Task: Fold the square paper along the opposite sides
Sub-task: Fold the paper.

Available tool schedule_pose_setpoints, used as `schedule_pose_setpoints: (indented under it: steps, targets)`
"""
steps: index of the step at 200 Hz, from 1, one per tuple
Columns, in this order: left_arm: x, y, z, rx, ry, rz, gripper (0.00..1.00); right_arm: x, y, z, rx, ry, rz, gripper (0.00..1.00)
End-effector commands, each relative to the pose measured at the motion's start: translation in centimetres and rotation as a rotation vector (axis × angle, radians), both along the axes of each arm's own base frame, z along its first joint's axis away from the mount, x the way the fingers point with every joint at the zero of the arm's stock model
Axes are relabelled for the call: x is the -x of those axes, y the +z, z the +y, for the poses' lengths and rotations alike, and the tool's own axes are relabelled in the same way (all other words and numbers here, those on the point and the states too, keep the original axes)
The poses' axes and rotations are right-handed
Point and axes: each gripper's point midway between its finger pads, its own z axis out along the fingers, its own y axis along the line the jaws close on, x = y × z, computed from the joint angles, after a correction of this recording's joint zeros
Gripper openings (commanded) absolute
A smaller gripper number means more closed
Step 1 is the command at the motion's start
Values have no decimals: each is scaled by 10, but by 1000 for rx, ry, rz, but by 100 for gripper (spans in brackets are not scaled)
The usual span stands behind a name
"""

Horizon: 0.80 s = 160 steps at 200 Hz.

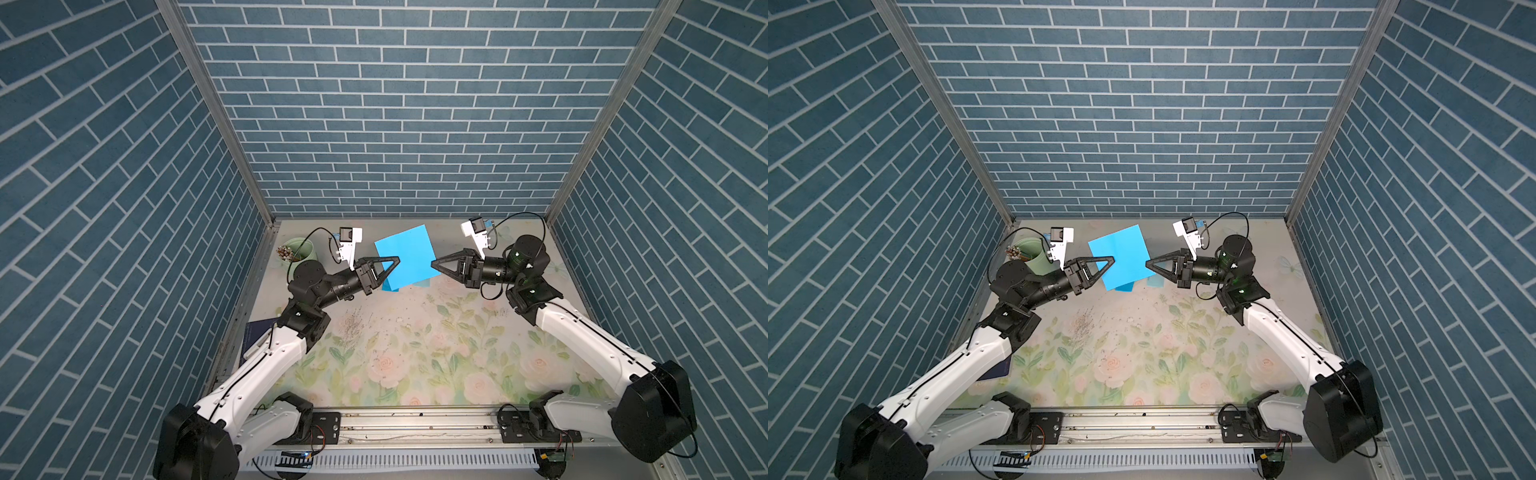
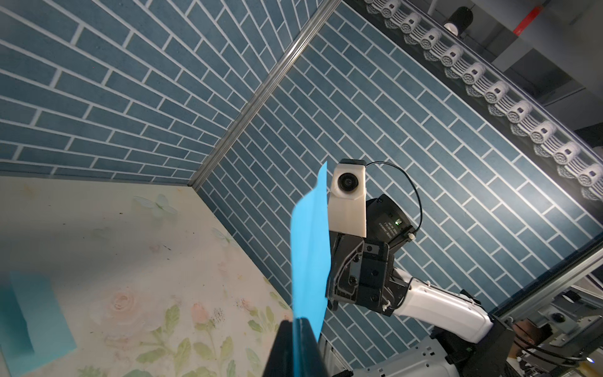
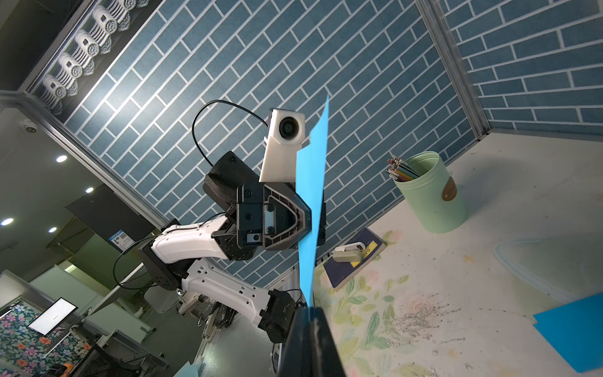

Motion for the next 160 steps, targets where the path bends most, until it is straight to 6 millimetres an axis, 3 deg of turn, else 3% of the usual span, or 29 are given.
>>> schedule_pose_setpoints:
  steps: [1,32,35,47,59,82,107,133,160]
  targets:
    - [-4,8,3,-14,29,-20,0,3,-1,-4,11,-8,-43,0]
    - [-12,-3,1,-75,49,9,0,-2,-11,-5,60,-45,-52,0]
    - [-13,-4,1,-83,47,10,0,-4,-13,-6,71,-57,-56,4]
    - [-12,-5,-2,-123,39,-4,0,-20,-25,-12,141,-144,-58,19]
    - [-8,-3,-6,-159,15,-26,0,-45,-44,-21,253,-281,-59,26]
    - [6,6,-20,-212,-67,-80,0,-84,-85,-35,413,-469,-31,27]
    - [26,16,-41,-237,-178,-134,0,-105,-111,-21,446,-495,1,26]
    - [32,19,-52,-228,-237,-168,0,-111,-103,11,381,-446,-11,28]
    - [-3,-8,-44,-327,-96,-134,0,-100,-70,23,271,-389,-33,31]
